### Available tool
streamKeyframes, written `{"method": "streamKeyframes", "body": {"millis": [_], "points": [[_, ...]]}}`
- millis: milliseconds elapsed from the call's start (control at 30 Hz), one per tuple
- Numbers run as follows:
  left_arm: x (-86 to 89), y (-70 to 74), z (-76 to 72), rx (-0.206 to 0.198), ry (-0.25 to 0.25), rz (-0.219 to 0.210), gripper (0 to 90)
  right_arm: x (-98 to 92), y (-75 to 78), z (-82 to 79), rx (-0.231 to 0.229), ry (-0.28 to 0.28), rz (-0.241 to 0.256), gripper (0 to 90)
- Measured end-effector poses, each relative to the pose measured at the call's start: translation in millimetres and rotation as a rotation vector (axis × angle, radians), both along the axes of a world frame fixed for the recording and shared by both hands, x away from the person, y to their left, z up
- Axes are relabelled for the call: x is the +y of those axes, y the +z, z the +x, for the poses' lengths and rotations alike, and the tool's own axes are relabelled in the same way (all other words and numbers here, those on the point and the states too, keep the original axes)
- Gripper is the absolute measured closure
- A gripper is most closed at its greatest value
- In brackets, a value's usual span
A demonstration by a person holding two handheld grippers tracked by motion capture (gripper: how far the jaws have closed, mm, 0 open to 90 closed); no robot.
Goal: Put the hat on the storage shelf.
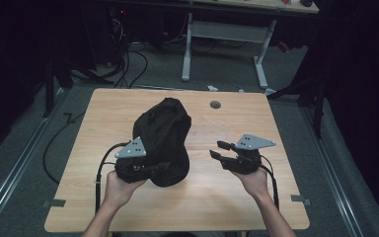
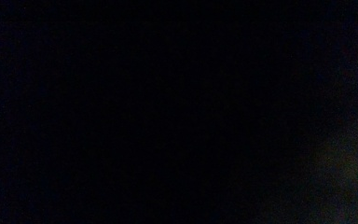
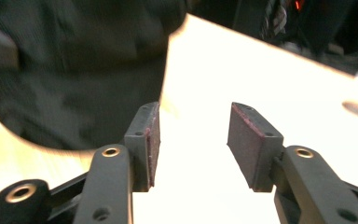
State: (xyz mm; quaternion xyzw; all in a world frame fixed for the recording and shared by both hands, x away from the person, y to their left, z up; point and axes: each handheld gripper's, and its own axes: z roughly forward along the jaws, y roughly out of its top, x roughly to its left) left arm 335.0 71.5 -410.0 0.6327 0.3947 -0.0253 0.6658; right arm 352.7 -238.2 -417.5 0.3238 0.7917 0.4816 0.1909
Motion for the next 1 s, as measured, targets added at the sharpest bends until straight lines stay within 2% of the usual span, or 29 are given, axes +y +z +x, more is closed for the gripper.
{"method": "streamKeyframes", "body": {"millis": [133, 167, 233, 300, 333, 467, 533, 667, 700, 733, 833, 967, 1000], "points": [[2.2, 1.3, 5.5, -0.022, 0.039, 0.0, 79.0, -5.4, -26.1, -2.9, 0.051, -0.064, -0.032, 55.5], [2.5, 2.3, 6.6, -0.028, 0.048, 0.002, 79.0, -7.6, -41.0, -3.8, 0.078, -0.1, -0.06, 54.9], [3.3, 4.5, 9.1, -0.045, 0.07, 0.001, 79.0, -8.7, -47.0, -4.2, 0.088, -0.115, -0.069, 54.5], [4.6, 7.3, 12.1, -0.062, 0.091, 0.001, 79.0, -15.6, -71.9, -5.3, 0.142, -0.177, -0.093, 53.1], [5.1, 8.4, 13.4, -0.068, 0.099, 0.002, 79.0, -15.6, -71.9, -5.3, 0.142, -0.177, -0.093, 53.1], [7.3, 13.0, 21.7, -0.085, 0.14, 0.003, 78.9, -26.9, -92.4, -3.5, 0.238, -0.241, -0.081, 48.4], [8.0, 14.5, 25.7, -0.091, 0.161, -0.002, 78.9, -31.3, -98.7, -3.2, 0.255, -0.278, -0.079, 47.5], [9.0, 17.4, 34.7, -0.095, 0.193, -0.007, 78.8, -35.6, -106.9, -3.3, 0.242, -0.342, -0.101, 45.7], [8.9, 18.3, 36.9, -0.094, 0.203, -0.009, 78.8, -35.7, -108.7, -2.9, 0.257, -0.359, -0.106, 45.7], [9.5, 19.3, 39.4, -0.095, 0.207, -0.004, 78.8, -35.9, -110.7, -2.4, 0.261, -0.367, -0.111, 45.9], [10.0, 22.8, 45.8, -0.107, 0.229, 0.005, 78.7, -34.9, -113.1, -4.8, 0.223, -0.385, -0.137, 46.4], [10.7, 26.6, 52.3, -0.13, 0.257, 0.028, 78.7, -30.9, -113.3, -6.1, 0.207, -0.389, -0.178, 44.7], [11.4, 27.6, 54.6, -0.138, 0.264, 0.035, 78.6, -30.5, -113.1, -6.2, 0.21, -0.395, -0.175, 44.0]]}}
